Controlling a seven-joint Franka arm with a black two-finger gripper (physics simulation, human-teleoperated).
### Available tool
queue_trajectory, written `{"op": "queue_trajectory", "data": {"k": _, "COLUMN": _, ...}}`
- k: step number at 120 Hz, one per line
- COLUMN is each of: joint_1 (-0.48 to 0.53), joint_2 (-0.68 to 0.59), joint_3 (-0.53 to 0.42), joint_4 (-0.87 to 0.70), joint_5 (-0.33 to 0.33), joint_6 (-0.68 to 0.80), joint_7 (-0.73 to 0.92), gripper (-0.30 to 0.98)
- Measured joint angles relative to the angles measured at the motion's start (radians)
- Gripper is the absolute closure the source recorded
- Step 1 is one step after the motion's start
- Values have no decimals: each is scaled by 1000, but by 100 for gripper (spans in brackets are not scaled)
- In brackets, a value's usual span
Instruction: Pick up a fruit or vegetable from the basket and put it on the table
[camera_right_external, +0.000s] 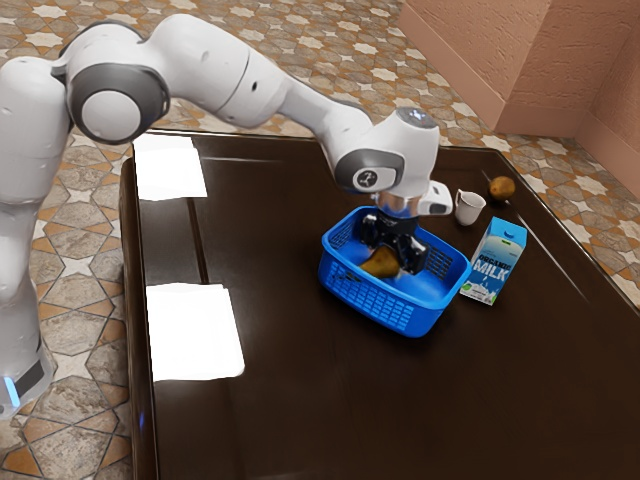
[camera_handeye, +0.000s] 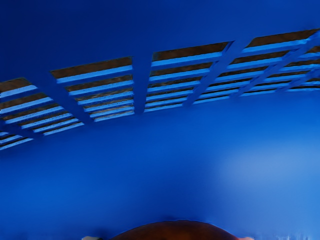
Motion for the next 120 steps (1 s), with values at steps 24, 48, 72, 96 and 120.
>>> {"op": "queue_trajectory", "data": {"k": 24, "joint_1": -32, "joint_2": -110, "joint_3": -3, "joint_4": 148, "joint_5": 35, "joint_6": -2, "joint_7": -43, "gripper": 49}}
{"op": "queue_trajectory", "data": {"k": 48, "joint_1": -165, "joint_2": 100, "joint_3": -32, "joint_4": 566, "joint_5": 105, "joint_6": 41, "joint_7": -72, "gripper": 50}}
{"op": "queue_trajectory", "data": {"k": 72, "joint_1": -233, "joint_2": 178, "joint_3": -39, "joint_4": 621, "joint_5": 122, "joint_6": 138, "joint_7": -94, "gripper": 37}}
{"op": "queue_trajectory", "data": {"k": 96, "joint_1": -228, "joint_2": 106, "joint_3": 0, "joint_4": 497, "joint_5": 116, "joint_6": 189, "joint_7": -117, "gripper": 9}}
{"op": "queue_trajectory", "data": {"k": 120, "joint_1": 198, "joint_2": -337, "joint_3": -11, "joint_4": 189, "joint_5": 32, "joint_6": -231, "joint_7": -492, "gripper": 2}}
